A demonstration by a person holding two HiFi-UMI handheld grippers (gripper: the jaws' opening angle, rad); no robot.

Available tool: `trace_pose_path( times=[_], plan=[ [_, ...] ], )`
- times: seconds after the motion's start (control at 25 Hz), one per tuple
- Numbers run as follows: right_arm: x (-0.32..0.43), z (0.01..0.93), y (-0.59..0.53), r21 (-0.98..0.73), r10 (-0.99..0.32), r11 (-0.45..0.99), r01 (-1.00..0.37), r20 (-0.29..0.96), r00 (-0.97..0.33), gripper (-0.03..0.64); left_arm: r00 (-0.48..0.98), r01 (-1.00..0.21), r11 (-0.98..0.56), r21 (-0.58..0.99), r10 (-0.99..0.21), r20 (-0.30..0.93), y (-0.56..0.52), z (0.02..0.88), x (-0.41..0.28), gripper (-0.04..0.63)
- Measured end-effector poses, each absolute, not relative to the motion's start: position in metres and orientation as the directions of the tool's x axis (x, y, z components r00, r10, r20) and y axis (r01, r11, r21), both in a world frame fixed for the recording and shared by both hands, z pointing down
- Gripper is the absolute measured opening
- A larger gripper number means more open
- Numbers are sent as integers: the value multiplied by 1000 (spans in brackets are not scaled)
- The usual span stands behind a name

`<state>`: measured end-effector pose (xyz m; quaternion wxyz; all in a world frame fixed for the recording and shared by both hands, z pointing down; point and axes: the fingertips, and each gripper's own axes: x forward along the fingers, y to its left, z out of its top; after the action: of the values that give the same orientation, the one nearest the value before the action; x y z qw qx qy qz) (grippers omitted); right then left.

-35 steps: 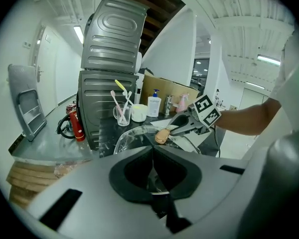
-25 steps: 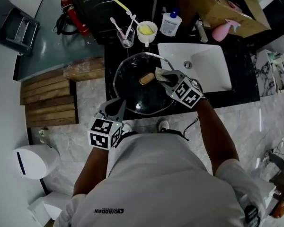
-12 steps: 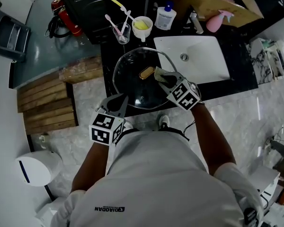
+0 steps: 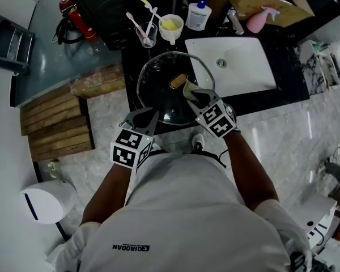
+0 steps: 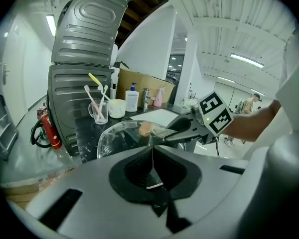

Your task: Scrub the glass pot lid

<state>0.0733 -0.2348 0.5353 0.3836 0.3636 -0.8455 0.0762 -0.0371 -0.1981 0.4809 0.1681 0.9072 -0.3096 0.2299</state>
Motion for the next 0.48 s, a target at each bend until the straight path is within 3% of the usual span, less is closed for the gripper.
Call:
trace_pose_path(
  times=[0.48],
  plan=[
    [47, 537, -208, 177, -532, 771, -612, 707, -465, 103, 715, -620, -767, 165, -465, 522, -196, 482, -45, 18]
  ],
)
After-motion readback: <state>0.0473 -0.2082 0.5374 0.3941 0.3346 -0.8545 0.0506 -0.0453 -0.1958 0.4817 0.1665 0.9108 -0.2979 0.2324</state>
